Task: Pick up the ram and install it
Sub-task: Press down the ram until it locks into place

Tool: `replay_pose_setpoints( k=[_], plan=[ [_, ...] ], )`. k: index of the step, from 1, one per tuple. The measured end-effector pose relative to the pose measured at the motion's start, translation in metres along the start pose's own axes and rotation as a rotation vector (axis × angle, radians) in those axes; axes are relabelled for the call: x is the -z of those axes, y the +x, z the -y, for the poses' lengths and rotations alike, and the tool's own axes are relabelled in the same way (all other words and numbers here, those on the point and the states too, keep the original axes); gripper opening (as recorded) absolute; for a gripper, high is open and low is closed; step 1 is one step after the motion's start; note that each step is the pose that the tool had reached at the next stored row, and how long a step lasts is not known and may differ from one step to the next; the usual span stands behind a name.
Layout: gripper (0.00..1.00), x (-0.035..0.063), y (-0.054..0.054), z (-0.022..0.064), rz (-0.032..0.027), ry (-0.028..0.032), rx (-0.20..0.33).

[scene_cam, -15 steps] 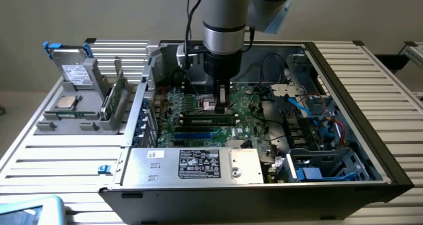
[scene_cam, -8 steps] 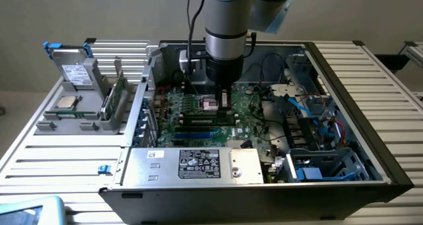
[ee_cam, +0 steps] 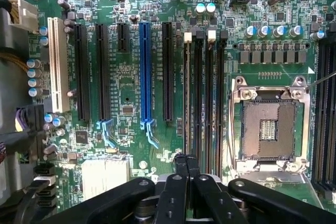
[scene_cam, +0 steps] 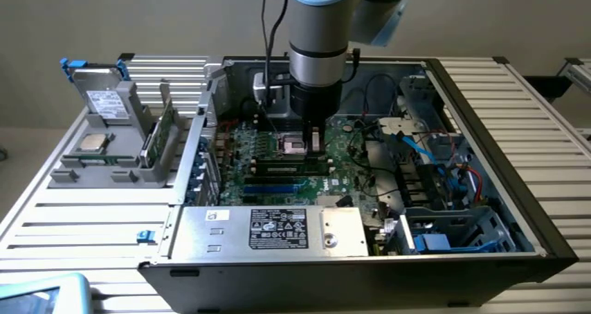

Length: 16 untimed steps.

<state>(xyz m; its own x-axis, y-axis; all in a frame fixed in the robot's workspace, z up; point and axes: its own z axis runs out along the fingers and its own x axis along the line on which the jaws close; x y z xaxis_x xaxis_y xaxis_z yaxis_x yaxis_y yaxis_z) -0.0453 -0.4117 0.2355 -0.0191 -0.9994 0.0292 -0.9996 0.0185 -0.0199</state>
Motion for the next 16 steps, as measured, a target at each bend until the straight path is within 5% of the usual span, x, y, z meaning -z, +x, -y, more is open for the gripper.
replay_pose_setpoints(
  k=[16],
  plan=[
    [0.11, -0.0060, -0.0029, -0.0002, -0.0001, -0.0001, -0.001]
  ],
)
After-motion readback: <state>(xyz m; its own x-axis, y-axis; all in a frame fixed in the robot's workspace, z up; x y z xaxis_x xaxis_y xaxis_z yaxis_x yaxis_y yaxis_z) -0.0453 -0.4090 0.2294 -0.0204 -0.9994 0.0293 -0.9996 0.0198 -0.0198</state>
